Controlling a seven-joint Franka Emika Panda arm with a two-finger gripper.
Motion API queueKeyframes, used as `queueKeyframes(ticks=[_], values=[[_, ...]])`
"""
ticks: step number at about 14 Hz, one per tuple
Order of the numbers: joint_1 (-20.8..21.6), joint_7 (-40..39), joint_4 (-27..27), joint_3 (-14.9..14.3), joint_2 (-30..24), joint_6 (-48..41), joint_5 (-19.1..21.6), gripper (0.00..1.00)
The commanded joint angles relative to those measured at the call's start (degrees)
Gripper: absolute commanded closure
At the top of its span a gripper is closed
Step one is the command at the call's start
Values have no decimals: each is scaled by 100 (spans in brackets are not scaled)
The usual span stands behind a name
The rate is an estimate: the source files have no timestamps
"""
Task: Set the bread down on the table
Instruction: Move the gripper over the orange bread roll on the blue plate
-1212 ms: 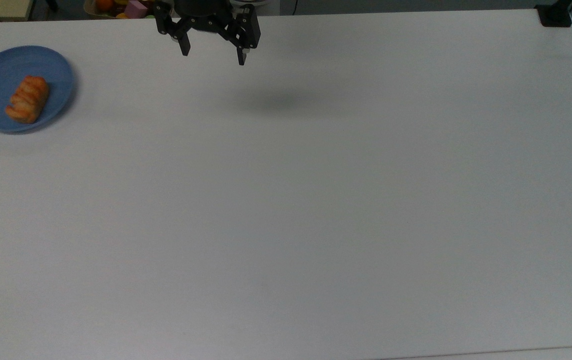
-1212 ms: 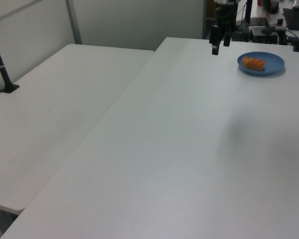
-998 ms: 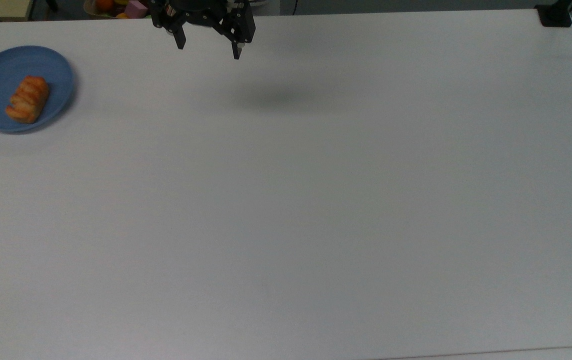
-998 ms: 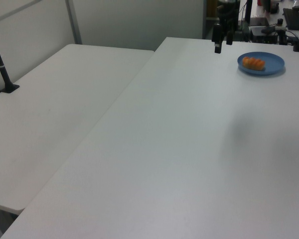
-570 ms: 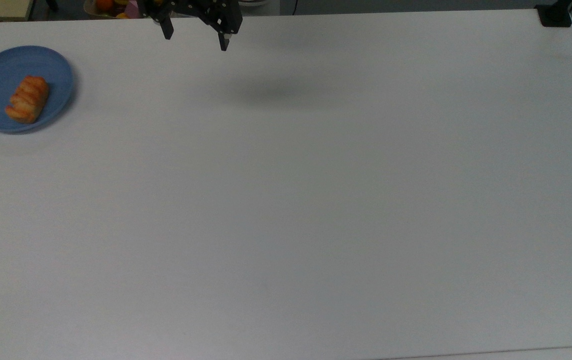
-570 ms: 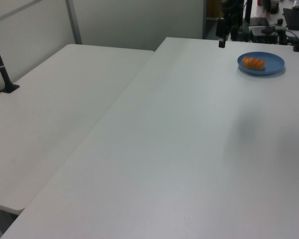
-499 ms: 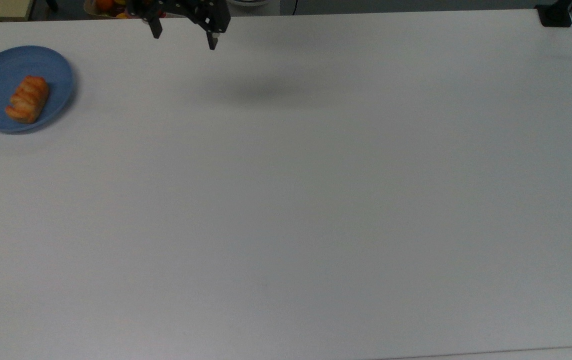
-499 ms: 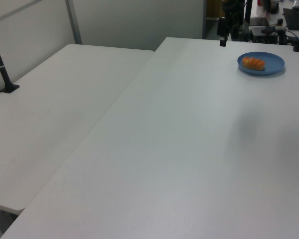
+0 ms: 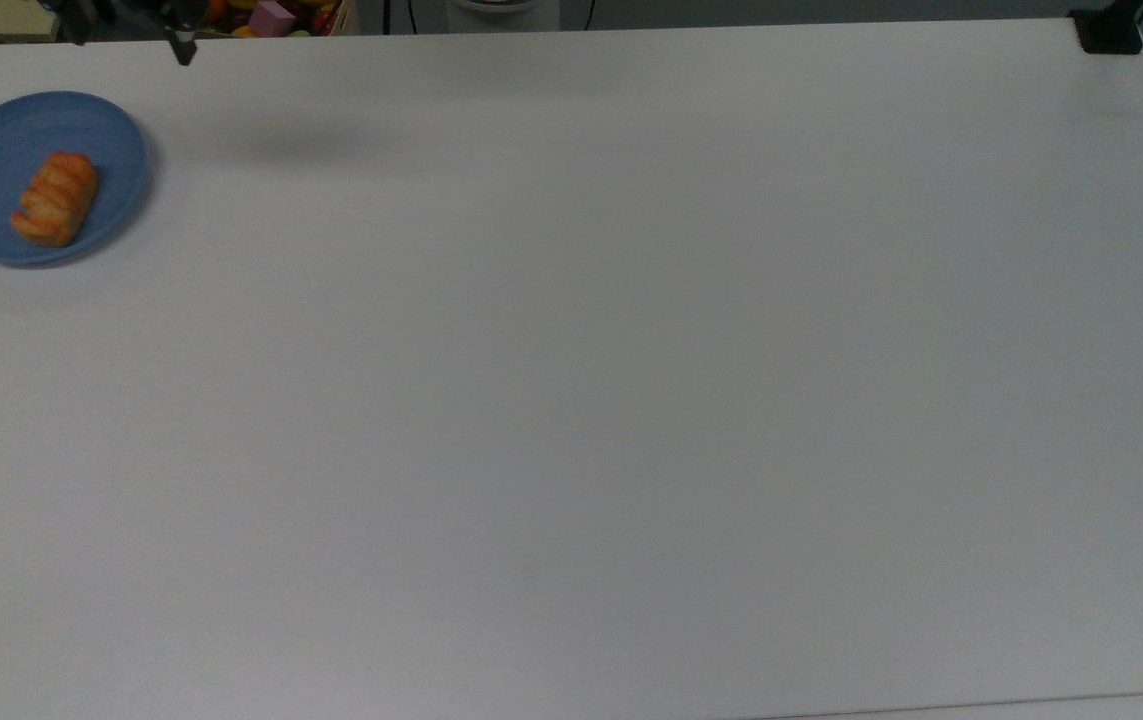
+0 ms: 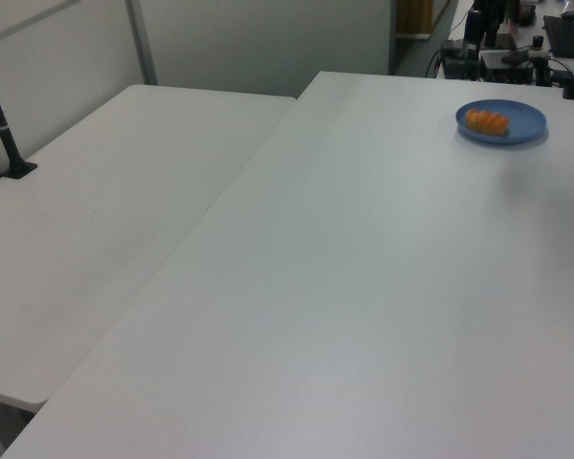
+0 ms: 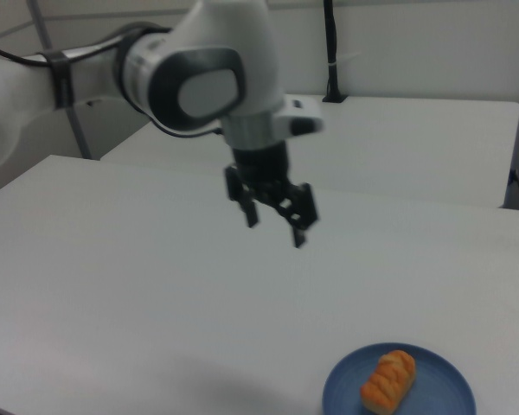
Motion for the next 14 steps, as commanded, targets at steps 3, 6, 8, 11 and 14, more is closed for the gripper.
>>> queueKeyframes(ticks=[3, 6, 8, 11, 14], values=[[-168, -859, -470, -832, 497, 1462, 318, 0], [-484, -1132, -533, -867, 1015, 2272, 501, 0], [-668, -1474, -559, -867, 1297, 2458, 766, 0], [-775, -1642, -813, -867, 1543, 2729, 783, 0], [-775, -1722, -972, -841, 1754, 2924, 845, 0]])
